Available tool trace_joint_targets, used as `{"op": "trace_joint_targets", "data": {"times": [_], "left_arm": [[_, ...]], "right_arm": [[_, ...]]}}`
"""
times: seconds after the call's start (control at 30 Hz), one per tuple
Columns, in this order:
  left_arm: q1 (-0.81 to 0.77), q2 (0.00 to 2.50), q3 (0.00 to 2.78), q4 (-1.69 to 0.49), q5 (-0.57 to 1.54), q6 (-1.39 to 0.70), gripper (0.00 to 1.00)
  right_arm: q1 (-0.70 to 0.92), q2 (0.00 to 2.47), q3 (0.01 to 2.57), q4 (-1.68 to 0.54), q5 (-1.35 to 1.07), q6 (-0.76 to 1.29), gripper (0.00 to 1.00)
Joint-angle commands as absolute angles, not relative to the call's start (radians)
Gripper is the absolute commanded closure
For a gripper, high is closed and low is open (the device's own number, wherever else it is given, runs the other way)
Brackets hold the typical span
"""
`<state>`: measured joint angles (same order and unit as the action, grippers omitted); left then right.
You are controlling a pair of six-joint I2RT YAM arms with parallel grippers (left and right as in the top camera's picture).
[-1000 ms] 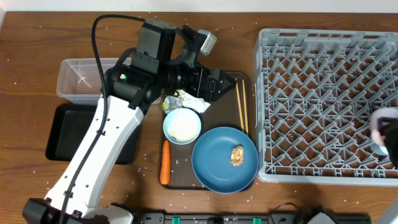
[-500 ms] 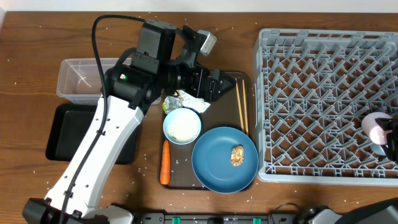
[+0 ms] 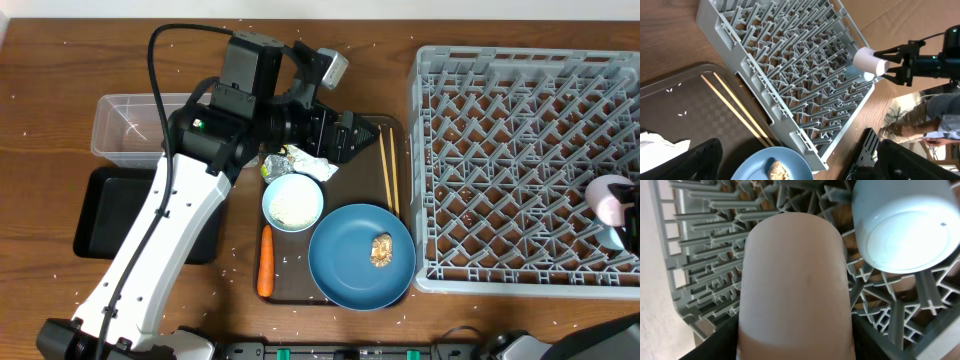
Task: Sort waste into correct bins and load items into the dishwasher rack
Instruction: 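Place the pink cup upside down in the rack with the right gripper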
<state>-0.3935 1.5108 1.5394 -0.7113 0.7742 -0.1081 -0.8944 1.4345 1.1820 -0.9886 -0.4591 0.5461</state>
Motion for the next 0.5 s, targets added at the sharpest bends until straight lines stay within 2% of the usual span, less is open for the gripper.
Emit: {"op": "trace_joint_targets", "data": {"times": [0.0,0.03,0.17,0.47], "left_arm": [[-0.389,1.502,1.545,-0.714,0.765,-0.106,0.01],[-0.389,1.502,1.545,-0.714,0.765,-0.106,0.01],[-0.389,1.502,1.545,-0.714,0.765,-0.106,0.01],[-0.389,1.502,1.545,-0.722,0.765,-0.106,0.0]], "right_arm": [[-0.868,1.47,1.182,-0.985,-0.476,0.569,0.51],[-0.867,1.475,1.182,-0.982,-0.476,0.569,0.5],[-0.867,1.479,1.182,-0.976,-0.476,0.568,0.35],[-0.867,1.444,1.183,-0.976,-0.559,0.559,0.31]]}}
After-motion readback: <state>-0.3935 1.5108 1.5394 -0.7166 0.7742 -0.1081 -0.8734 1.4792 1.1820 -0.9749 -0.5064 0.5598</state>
